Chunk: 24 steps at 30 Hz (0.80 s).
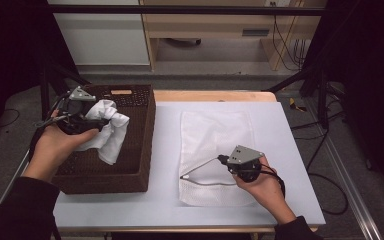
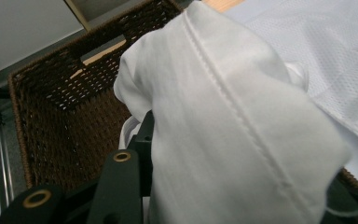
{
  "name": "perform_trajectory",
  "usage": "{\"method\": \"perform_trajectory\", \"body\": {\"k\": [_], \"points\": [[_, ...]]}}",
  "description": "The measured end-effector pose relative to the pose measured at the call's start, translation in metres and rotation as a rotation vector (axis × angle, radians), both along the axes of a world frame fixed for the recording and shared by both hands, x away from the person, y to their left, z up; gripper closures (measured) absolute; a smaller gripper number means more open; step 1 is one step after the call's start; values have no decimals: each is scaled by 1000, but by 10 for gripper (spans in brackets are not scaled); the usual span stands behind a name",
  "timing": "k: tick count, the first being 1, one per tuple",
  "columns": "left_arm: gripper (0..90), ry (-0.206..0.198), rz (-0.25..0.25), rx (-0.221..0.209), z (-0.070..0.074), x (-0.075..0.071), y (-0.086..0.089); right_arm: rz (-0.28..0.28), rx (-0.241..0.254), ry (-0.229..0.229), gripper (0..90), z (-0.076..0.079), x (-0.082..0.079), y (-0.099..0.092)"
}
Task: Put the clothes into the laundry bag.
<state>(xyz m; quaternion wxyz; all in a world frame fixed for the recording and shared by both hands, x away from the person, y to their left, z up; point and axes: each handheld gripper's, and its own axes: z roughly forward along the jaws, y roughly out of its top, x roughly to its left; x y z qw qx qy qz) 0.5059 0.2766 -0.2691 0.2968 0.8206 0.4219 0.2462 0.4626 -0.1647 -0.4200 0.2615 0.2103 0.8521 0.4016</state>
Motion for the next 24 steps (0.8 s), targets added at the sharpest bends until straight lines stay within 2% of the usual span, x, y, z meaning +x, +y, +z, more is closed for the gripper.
{"method": "perform_trajectory", "body": {"k": [8, 17, 18, 24], "points": [[566, -37, -19, -1, 8, -6, -9, -4, 9, 6, 898, 0, 1, -2], [566, -60, -41, 2, 18, -13, -21, -2, 11, 9, 898, -1, 1, -2], [566, -70, -51, 2, 22, -16, -26, -2, 12, 11, 898, -1, 1, -2], [566, -84, -75, 6, 29, -20, -37, -3, 12, 13, 898, -1, 1, -2]]}}
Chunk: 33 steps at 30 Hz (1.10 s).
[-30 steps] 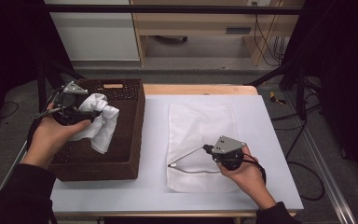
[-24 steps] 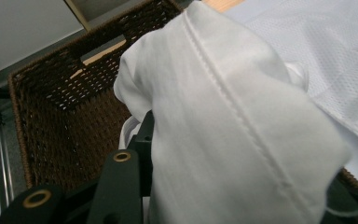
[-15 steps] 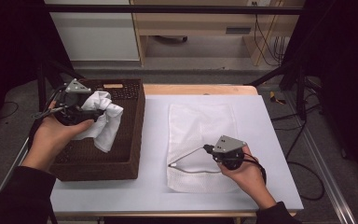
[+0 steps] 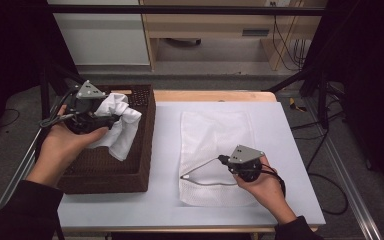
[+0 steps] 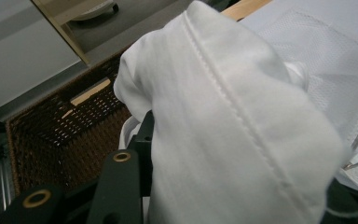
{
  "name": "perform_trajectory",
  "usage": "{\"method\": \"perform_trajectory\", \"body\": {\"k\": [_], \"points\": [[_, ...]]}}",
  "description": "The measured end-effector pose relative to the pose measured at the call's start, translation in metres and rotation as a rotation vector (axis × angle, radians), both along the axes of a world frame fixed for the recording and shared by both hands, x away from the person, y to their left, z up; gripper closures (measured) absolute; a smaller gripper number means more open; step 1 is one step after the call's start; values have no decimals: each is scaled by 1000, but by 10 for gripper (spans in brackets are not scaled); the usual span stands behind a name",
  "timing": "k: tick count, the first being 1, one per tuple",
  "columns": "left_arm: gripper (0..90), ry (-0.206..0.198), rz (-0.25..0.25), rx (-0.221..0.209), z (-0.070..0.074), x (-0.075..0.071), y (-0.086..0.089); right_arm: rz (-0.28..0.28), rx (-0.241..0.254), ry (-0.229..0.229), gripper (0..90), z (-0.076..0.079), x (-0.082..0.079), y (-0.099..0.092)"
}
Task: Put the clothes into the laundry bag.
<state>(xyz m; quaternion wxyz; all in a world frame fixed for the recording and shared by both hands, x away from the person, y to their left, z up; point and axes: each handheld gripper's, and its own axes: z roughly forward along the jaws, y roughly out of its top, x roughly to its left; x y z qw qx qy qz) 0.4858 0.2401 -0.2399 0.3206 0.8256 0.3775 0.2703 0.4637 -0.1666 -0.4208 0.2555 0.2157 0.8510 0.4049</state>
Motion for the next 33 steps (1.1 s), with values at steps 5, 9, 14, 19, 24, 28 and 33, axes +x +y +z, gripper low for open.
{"method": "perform_trajectory", "body": {"k": [5, 9, 14, 19, 24, 28, 33], "points": [[566, -6, -17, -6, 2, -2, -9, -2, 4, 3, 898, 0, 0, -1], [565, -13, -37, -14, 5, -6, -17, -1, 7, 4, 898, 0, 0, -1], [565, -15, -57, -17, 7, -11, -29, 3, 12, 8, 898, 1, 0, 0], [565, -16, -78, -28, 9, -14, -40, 5, 14, 7, 898, 1, 1, -1], [564, -9, -109, -41, 12, -21, -55, 3, 18, 9, 898, 1, 0, -1], [563, -9, -144, -52, 12, -28, -70, 4, 21, 14, 898, 1, 0, -1], [563, -3, -174, -62, 8, -33, -84, 6, 22, 17, 898, 0, 1, -1]]}}
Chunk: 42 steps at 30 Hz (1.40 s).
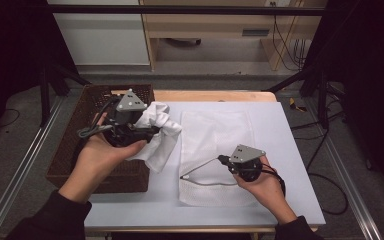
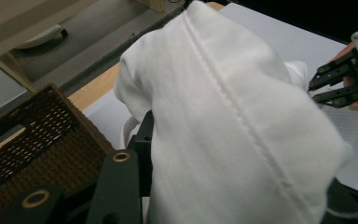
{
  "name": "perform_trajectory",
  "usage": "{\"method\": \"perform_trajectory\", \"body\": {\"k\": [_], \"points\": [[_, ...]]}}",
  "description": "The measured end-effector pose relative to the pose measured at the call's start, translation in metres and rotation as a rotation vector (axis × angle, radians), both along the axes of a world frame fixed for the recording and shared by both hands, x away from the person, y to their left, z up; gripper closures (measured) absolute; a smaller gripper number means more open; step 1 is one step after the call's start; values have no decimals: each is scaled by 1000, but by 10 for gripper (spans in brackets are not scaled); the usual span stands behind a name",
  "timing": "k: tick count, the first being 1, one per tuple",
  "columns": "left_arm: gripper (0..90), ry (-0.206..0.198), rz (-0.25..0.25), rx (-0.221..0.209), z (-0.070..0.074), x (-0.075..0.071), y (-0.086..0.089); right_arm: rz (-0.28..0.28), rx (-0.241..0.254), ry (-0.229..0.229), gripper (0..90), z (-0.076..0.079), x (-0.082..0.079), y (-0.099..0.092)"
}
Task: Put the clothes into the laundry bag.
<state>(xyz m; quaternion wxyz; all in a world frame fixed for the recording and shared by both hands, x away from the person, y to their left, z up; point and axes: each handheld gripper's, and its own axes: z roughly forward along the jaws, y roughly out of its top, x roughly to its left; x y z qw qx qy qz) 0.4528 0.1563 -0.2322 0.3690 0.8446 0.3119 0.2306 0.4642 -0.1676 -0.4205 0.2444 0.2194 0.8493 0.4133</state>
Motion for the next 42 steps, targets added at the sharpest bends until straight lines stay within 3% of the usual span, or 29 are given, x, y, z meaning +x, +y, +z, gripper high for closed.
{"method": "perform_trajectory", "body": {"k": [1, 5, 18, 25, 34, 42], "points": [[563, 18, -16, -5, -4, -3, -8, 1, 1, 0, 898, 0, 0, 0], [562, 27, -41, -4, -9, -7, -20, 1, 4, 0, 898, 0, 0, -1], [562, 62, -108, -21, -25, -17, -49, 4, 24, 14, 898, 0, 1, -2], [562, 95, -144, -55, -40, -19, -67, 5, 42, 21, 898, 1, 2, -4], [562, 117, -168, -55, -54, -20, -84, 6, 57, 32, 899, 1, 3, -5], [562, 131, -175, -55, -64, -20, -92, -2, 100, 58, 898, 1, 6, -10]]}}
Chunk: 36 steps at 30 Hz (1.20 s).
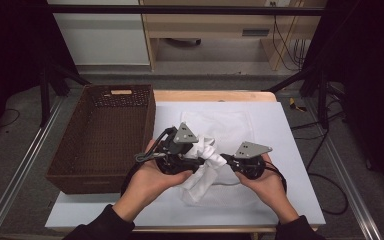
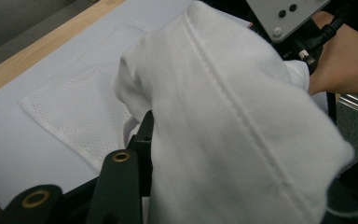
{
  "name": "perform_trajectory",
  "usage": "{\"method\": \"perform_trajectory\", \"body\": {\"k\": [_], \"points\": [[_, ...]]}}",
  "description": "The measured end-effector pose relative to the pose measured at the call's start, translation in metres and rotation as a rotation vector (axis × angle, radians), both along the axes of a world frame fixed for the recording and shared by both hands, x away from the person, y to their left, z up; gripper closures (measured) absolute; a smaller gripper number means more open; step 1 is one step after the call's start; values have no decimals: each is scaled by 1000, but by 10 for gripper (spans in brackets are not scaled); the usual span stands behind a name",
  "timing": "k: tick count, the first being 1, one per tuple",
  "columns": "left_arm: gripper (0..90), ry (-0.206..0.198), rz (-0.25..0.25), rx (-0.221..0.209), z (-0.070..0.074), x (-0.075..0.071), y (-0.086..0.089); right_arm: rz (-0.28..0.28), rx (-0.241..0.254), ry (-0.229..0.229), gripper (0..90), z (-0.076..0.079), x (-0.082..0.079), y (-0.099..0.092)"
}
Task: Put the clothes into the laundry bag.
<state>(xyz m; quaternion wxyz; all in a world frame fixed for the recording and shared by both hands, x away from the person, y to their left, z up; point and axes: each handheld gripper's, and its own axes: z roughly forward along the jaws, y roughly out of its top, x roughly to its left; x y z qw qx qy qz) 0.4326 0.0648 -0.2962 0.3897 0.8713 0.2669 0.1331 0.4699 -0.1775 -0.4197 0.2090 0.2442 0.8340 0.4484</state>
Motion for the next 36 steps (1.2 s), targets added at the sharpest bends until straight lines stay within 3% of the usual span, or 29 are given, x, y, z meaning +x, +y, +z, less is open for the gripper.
{"method": "perform_trajectory", "body": {"k": [8, 13, 25, 36], "points": [[561, 27, -11, 8, -12, 0, -2, 1, 18, 8, 899, 0, 2, -2], [561, 32, -5, -12, -17, 1, -4, 2, 27, 15, 899, 0, 3, -1], [561, 16, -4, -19, -31, 4, -17, -15, 71, 19, 899, 2, 5, -9], [561, 27, 14, -73, -44, 11, -12, -12, 53, 29, 899, 6, 9, -3]]}}
